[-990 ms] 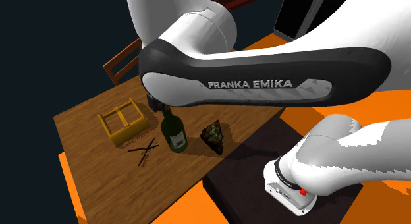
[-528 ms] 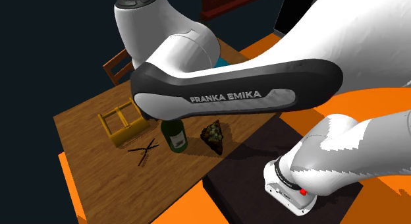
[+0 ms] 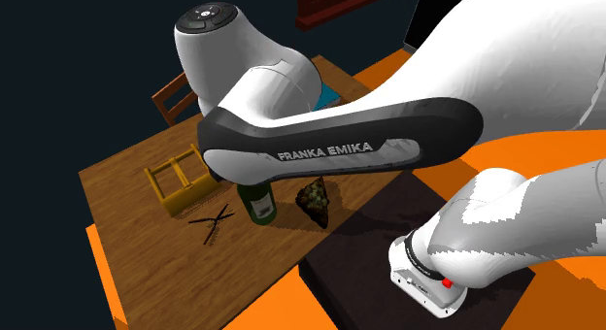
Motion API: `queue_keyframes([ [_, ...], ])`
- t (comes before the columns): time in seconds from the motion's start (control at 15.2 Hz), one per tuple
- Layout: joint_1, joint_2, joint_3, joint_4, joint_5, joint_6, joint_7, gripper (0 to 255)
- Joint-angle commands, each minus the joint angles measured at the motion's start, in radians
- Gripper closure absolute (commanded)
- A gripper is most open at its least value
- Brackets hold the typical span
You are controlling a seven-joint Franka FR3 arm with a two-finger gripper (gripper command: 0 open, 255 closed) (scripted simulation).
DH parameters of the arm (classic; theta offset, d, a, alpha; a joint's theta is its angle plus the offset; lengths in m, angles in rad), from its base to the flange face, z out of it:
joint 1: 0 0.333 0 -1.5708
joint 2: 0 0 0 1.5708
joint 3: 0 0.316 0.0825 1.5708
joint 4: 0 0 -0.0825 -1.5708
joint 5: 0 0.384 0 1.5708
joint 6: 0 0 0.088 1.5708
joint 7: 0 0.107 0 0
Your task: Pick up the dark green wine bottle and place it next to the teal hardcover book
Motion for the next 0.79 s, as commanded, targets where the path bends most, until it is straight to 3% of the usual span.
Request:
queue_keyframes([
  [0.0, 0.000, 0.000, 0.000, 0.000, 0.000, 0.000, 0.000, 0],
  [0.07, 0.000, 0.000, 0.000, 0.000, 0.000, 0.000, 0.000, 0],
  [0.13, 0.000, 0.000, 0.000, 0.000, 0.000, 0.000, 0.000, 255],
  [0.73, 0.000, 0.000, 0.000, 0.000, 0.000, 0.000, 0.000, 255],
])
